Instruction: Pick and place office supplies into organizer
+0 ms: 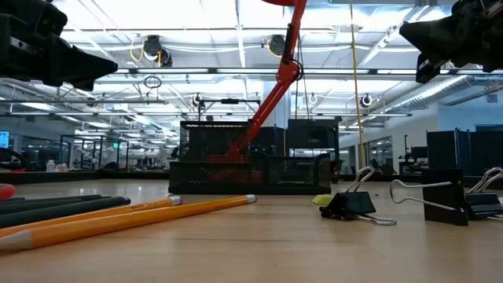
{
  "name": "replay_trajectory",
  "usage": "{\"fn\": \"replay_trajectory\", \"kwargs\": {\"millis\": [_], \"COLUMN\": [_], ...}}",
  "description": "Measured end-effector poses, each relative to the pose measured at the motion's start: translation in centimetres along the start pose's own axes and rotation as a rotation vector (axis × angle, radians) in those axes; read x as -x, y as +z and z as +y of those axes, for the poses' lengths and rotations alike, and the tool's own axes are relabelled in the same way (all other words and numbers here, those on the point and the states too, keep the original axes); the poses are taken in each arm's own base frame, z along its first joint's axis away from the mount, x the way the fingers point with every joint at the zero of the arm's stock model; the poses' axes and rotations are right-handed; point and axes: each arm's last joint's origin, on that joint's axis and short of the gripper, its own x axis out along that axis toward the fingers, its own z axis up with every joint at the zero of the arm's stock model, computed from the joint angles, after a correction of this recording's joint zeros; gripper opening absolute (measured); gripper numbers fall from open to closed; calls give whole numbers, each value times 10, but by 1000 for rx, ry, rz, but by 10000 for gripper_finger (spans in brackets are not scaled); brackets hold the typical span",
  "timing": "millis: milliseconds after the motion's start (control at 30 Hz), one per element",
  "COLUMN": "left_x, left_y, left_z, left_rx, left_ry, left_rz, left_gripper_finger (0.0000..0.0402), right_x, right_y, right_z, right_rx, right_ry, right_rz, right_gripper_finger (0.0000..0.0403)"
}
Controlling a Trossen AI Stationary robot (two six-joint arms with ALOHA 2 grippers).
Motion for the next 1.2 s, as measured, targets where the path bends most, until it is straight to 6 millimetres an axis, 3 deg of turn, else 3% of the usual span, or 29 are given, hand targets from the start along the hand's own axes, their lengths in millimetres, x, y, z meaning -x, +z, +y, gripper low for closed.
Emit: {"fn": "replay_trajectory", "kwargs": {"millis": [733, 900, 1033, 1200], "left_x": [1, 1, 1, 1], "left_y": [12, 13, 13, 14], "left_z": [2, 2, 2, 2], "left_rx": [8, -9, 4, -48], "left_ry": [13, 15, 14, 21], "left_rz": [-124, -128, -130, -144], "left_gripper_finger": [47, 47, 47, 47], "right_x": [0, 0, -1, -8], "right_y": [4, 10, 10, -1], "right_z": [0, 1, 2, 5], "right_rx": [-8, 119, 133, 116], "right_ry": [3, 4, 40, 64], "right_rz": [-45, -96, -89, 37], "right_gripper_finger": [9, 10, 22, 59]}}
